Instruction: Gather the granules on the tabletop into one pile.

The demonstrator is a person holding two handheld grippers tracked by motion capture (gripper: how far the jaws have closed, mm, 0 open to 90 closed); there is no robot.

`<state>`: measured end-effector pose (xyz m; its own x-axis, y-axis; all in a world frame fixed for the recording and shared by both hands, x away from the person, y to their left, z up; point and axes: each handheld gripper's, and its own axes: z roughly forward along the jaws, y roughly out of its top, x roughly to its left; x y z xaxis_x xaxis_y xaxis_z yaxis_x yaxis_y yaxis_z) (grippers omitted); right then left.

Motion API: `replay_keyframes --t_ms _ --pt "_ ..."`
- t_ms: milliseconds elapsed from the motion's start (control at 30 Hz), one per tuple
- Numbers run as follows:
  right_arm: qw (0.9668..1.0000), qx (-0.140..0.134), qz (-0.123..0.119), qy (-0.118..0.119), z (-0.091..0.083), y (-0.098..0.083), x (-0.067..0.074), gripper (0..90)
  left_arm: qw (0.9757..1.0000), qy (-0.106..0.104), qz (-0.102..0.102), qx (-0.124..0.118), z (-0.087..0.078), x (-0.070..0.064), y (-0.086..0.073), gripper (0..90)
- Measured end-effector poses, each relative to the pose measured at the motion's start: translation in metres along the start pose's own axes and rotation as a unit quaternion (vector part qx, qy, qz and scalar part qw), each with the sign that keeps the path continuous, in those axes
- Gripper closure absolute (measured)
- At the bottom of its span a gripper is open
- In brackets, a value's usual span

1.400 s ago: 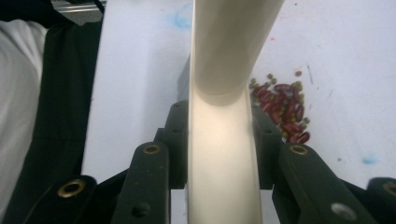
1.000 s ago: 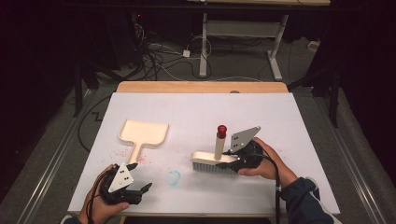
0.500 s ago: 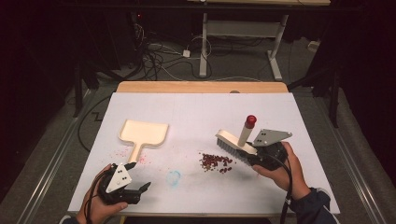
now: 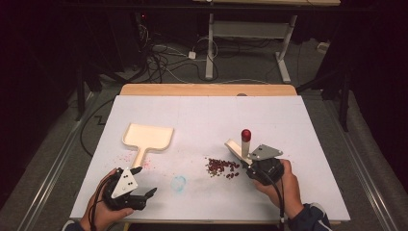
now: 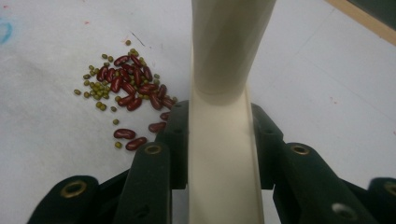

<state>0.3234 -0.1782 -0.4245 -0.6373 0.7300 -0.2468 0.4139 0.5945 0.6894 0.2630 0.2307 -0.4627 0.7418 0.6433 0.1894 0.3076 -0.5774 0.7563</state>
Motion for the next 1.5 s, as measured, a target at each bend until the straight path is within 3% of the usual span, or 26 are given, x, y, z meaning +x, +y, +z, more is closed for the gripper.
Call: replay_keyframes --t_ms 67,100,333,467,633,800,1000,1200,1333,1433,1500 --pt "1.0000 0.005 -0.005 0.000 0.002 0.002 0.005 67.3 1.0000 -0.003 -0.006 0.001 0.000 0.000 0.000 18.1" --pt "0.9999 0.001 0.006 -0.008 0.003 0.003 0.008 67.3 1.0000 -0.003 -0.006 0.001 0.000 -0.001 0.000 18.1" --pt "0.9996 -0.004 0.024 -0.011 0.008 0.009 0.017 67.3 1.0000 -0.001 0.000 -0.003 0.000 -0.001 0.001 18.1" --pt "0.9990 -0.022 0.038 0.005 0.013 0.019 0.027 67.3 1.0000 -0.002 0.003 -0.002 0.000 -0.001 0.001 18.2" --pt "0.9993 -0.023 0.029 -0.005 0.017 0.026 0.034 67.3 1.0000 -0.001 0.003 -0.006 -0.002 0.000 0.000 18.2" --pt "0.9988 -0.038 0.021 -0.022 0.013 0.029 0.030 67.2 1.0000 -0.001 0.004 -0.005 -0.003 0.000 0.000 18.2" --pt "0.9981 -0.060 0.016 0.001 0.001 0.029 0.020 67.2 1.0000 0.002 0.005 -0.006 -0.003 0.000 0.000 18.1" --pt "0.9987 -0.044 0.015 -0.022 -0.005 0.016 0.007 67.2 1.0000 0.002 0.006 0.000 -0.002 -0.001 0.000 18.2" --pt "0.9990 -0.008 0.013 -0.041 -0.008 0.000 0.000 67.2 1.0000 0.003 0.006 -0.002 -0.003 -0.001 0.000 18.5" --pt "0.9997 0.001 0.016 -0.020 -0.011 -0.007 0.004 67.2 1.0000 0.001 0.004 -0.002 -0.003 -0.001 0.000 18.5" --pt "0.9997 0.003 0.006 -0.022 -0.012 -0.007 0.008 67.2 1.0000 0.001 0.005 -0.001 -0.002 0.000 0.000 18.5"
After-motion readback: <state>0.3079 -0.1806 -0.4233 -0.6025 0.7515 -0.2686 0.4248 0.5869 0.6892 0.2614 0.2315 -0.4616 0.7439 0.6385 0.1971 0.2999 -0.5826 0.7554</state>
